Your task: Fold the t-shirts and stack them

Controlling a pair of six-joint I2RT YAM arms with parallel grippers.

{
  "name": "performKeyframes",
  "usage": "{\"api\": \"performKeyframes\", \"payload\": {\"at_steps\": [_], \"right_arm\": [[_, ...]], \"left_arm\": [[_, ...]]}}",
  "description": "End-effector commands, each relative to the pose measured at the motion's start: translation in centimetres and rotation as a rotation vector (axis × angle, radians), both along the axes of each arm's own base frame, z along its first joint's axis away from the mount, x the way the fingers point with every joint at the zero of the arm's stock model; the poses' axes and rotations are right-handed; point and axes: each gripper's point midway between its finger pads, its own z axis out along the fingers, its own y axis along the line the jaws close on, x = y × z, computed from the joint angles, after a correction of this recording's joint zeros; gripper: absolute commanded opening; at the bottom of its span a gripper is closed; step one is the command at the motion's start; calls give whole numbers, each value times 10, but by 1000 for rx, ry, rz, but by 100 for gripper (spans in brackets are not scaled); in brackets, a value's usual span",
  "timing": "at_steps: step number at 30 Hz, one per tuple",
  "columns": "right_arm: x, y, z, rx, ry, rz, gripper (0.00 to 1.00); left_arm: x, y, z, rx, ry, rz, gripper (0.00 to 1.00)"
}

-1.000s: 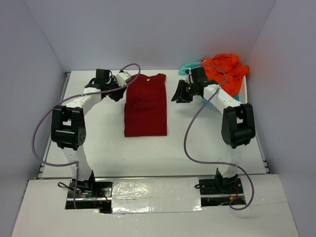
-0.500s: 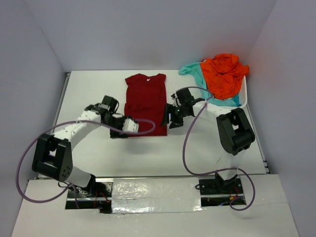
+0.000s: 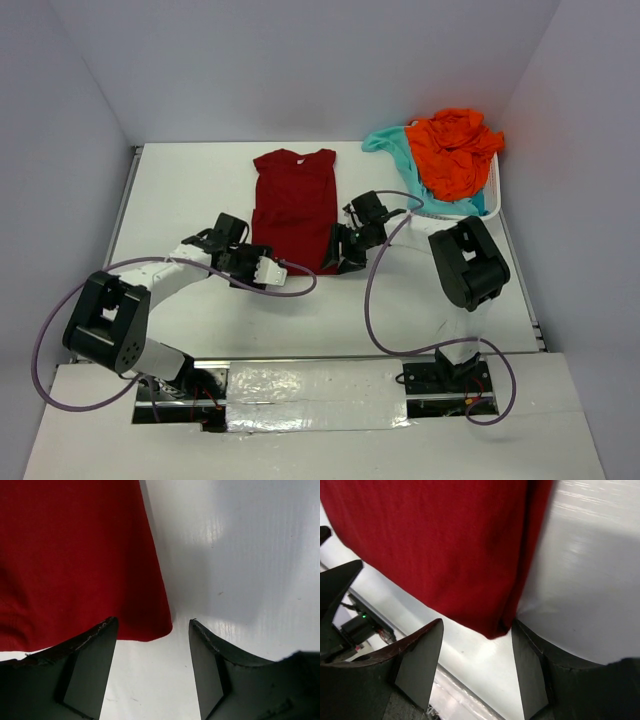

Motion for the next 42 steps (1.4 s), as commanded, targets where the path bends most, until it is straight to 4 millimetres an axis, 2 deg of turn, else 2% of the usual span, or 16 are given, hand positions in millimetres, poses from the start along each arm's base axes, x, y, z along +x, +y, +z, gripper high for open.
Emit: {"api": "performKeyframes", "payload": {"at_steps": [1,5,8,10,11,12,15,17,20,23,28,29,31,34,38,42], "right_arm": [[-2,4,-20,-21,29,-10,65],[1,3,-26,-25,46,-39,62],[3,1,-27,-12,55,-55,54],[5,1,-27,-4,56,-61,47],[5,2,-25,5,58,-58,37],[5,2,-25,6,63,-58,32],[5,2,-19,17,50,-42,13],[1,-1,-18,5,40,-18,0],[-9,-8,-14,-27,22,27,0],[-32,-12,-6,-44,12,90,0],[-85,-8,19,-28,-34,212,0],[-98,-11,25,-19,-46,223,0],[-118,-10,30,-7,-40,245,0],[-156,-14,40,7,-16,305,0],[-194,-25,75,48,-29,364,0],[-200,-26,120,108,-82,365,0]], "left_arm": [[11,-7,-2,-18,-57,-2,70],[11,-5,-15,8,-38,-4,68],[9,0,-29,39,-11,0,60],[12,5,-34,62,-16,31,43],[17,4,-35,63,-29,42,36],[18,5,-38,68,-13,63,24],[23,5,-34,62,-4,104,0],[27,0,-26,37,-9,108,0],[17,-5,-9,11,30,76,0],[-3,-3,4,6,95,81,0],[-62,8,9,30,211,91,0],[-72,5,21,9,190,83,0],[-97,7,28,5,236,80,0],[-129,2,61,-57,250,74,0],[-157,-1,98,-112,327,102,0],[-152,-17,150,-216,348,162,0]]}}
